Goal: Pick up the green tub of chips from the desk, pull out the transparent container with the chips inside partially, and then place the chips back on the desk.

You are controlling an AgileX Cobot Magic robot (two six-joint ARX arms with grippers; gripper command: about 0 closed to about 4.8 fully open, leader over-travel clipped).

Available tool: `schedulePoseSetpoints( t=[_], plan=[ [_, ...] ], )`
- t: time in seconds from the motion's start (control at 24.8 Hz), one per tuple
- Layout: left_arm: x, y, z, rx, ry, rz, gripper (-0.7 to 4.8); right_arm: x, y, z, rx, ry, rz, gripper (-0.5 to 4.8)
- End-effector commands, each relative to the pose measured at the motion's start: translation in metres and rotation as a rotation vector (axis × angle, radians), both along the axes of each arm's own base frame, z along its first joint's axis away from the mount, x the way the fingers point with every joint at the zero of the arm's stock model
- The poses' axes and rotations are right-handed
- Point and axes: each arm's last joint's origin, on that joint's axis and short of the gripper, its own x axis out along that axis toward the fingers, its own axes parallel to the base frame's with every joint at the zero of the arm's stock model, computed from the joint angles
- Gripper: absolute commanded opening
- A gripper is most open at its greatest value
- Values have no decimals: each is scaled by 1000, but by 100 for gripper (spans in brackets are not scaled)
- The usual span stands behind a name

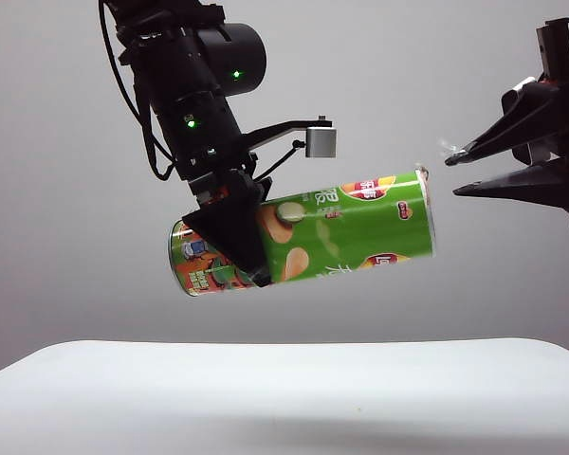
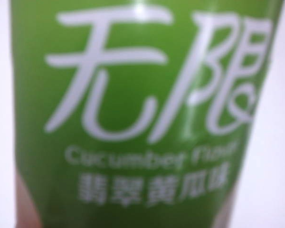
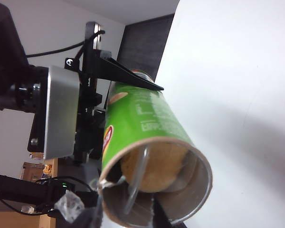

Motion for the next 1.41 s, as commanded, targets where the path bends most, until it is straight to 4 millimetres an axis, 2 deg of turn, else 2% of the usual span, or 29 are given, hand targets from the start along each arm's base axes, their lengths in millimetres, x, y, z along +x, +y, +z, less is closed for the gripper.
schedulePoseSetpoints(
  t=[0.04,0.52,0.89,1.13,1.41],
  plan=[
    [0,-2,5,-39,-14,-10,209,-1,6,1,-7,-14,24,126],
    [4,-7,16,-129,-5,1,209,0,10,0,-46,-37,15,126],
    [5,-3,10,-19,-31,56,209,0,9,0,-64,-36,-2,126],
    [4,-5,10,-67,0,27,208,0,11,0,-58,-35,9,126],
    [5,-6,-6,-21,58,30,208,-1,11,0,-44,-32,20,126]
  ],
)
